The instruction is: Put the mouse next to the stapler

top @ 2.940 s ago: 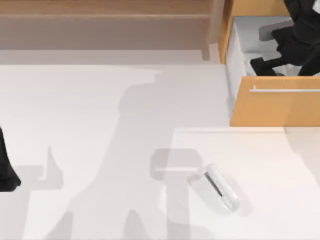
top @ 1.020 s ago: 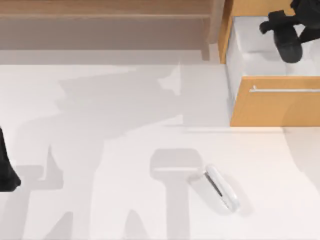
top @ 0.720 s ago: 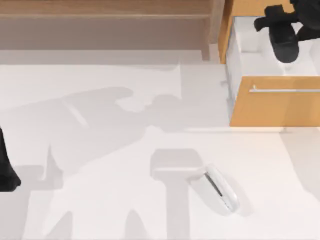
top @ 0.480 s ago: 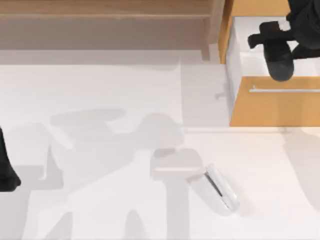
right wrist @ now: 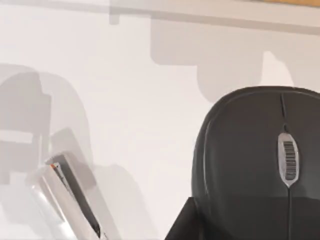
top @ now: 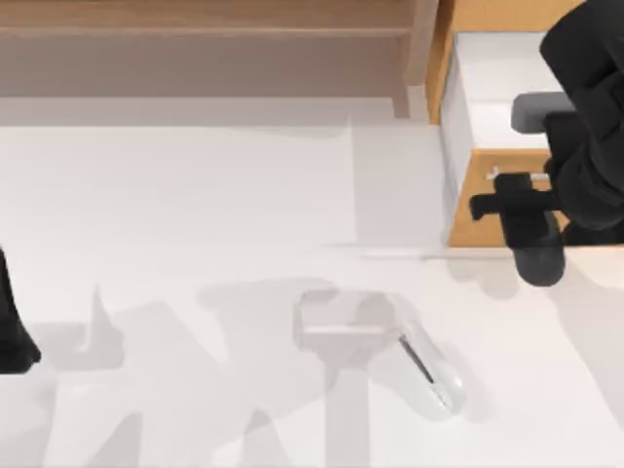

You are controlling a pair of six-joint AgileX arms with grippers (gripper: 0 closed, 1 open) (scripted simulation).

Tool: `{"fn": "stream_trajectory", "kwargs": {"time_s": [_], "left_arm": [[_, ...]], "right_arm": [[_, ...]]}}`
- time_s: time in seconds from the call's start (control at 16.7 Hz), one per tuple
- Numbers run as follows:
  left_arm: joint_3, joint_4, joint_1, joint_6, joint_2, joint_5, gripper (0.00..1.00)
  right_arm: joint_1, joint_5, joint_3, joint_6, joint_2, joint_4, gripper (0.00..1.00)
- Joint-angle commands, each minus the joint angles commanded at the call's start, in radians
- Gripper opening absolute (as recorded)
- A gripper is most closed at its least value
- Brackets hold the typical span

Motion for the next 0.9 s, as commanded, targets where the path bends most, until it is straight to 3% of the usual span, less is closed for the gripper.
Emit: {"fn": "stream_trajectory", "kwargs": {"time_s": [0.42, 0.9], "left_arm": [[0.0, 0.0, 0.0, 0.0, 0.0, 0.0, 1.0], [0.0, 0.0, 0.0, 0.0, 0.0, 0.0, 1.0]], "right_arm": [[0.036, 0.012, -0.25, 0.101, -0.003, 0.084, 0.0], [0.035, 0.013, -0.285, 0.117, 0.0, 0.099, 0.0]]}}
